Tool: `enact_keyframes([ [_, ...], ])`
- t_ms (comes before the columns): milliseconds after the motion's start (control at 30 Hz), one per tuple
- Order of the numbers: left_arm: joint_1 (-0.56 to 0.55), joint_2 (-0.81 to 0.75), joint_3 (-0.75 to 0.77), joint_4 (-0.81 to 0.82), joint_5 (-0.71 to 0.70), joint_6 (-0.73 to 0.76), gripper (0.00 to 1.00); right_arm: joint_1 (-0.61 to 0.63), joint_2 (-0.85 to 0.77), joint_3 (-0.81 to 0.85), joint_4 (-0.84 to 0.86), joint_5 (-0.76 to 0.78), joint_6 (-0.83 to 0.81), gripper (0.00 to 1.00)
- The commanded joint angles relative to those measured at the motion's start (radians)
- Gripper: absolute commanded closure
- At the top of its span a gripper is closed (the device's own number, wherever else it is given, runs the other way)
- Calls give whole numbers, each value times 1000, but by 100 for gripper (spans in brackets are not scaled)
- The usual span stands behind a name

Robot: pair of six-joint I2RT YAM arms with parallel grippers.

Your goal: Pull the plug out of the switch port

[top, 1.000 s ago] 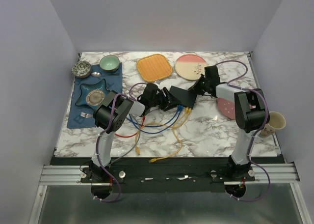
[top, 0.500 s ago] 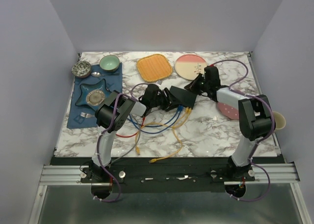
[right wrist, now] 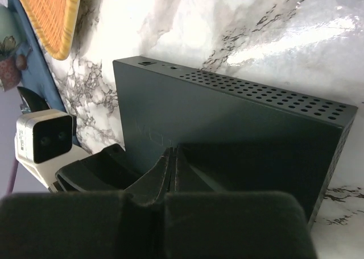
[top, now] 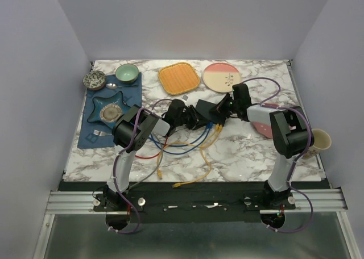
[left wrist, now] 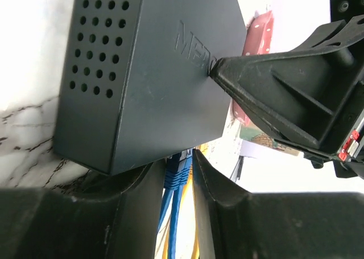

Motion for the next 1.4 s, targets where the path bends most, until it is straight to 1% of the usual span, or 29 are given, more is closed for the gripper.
enact_keyframes([
  [0,-6,20,-35,-31,-32,-24,62,1,32,-10,0,2,5,99],
  [267,-6,29,-12,-57,-80,-59,62,-1,63,-24,9,4,12,99],
  [333,-6,32,-8,-67,-92,-61,64,1,66,-28,9,5,11,99],
  [367,-6,33,-6,-72,-95,-62,67,1,65,-28,10,5,9,99],
  [433,-6,38,-3,-71,-97,-68,72,1,66,-27,10,4,11,99],
  [467,-6,43,-5,-68,-95,-70,76,-1,65,-27,10,4,11,99],
  [567,-6,47,-11,-55,-86,-74,84,1,62,-25,10,5,8,99],
  [633,-6,52,-15,-42,-80,-84,87,1,65,-25,10,4,8,99],
  [667,-6,56,-17,-38,-77,-85,90,1,65,-25,12,4,8,99],
  [733,-6,61,-22,-22,-68,-91,94,1,65,-27,12,4,9,99],
  [767,-6,63,-23,-17,-66,-93,99,1,65,-27,12,2,8,99],
  [800,-6,64,-26,-12,-60,-94,100,1,65,-28,12,4,8,99],
  [1167,-5,80,-60,34,-5,-104,100,1,60,-25,12,7,8,99],
  [1367,0,58,-81,-18,34,-68,100,1,62,-22,12,8,6,99],
])
